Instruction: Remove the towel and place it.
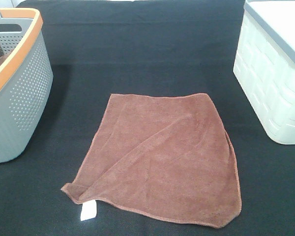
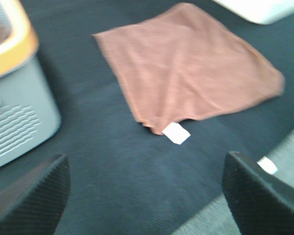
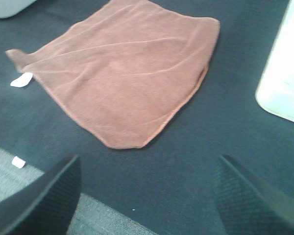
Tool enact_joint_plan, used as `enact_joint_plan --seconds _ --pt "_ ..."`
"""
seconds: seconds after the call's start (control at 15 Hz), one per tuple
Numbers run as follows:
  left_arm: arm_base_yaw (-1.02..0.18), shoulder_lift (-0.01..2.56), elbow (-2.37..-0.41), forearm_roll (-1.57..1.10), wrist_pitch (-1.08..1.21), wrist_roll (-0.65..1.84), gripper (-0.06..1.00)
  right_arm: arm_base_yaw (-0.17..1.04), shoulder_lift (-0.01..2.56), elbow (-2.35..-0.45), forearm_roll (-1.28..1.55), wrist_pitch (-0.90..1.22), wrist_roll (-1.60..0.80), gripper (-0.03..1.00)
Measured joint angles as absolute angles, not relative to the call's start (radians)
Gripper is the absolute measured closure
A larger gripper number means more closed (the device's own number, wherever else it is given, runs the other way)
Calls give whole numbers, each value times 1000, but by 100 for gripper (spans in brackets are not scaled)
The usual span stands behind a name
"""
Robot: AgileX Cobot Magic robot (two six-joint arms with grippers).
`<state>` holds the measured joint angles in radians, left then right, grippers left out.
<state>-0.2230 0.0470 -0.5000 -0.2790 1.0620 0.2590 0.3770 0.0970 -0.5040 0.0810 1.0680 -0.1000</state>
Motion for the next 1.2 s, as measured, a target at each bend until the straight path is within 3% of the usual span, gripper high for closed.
enact_joint_plan --seconds 0.13,0.4,0.53,1.2 --pt "-174 47 -500 -279 1061 259 14 337 97 -504 82 1068 -100 26" --pt "-10 -2 -500 -279 1057 259 14 119 96 -504 82 1068 -100 26" --pt "1 -4 -500 -279 1057 259 14 56 66 -504 82 1068 -100 26" --pt "1 -4 -500 -279 1057 259 14 43 -7 -504 94 1068 -100 26"
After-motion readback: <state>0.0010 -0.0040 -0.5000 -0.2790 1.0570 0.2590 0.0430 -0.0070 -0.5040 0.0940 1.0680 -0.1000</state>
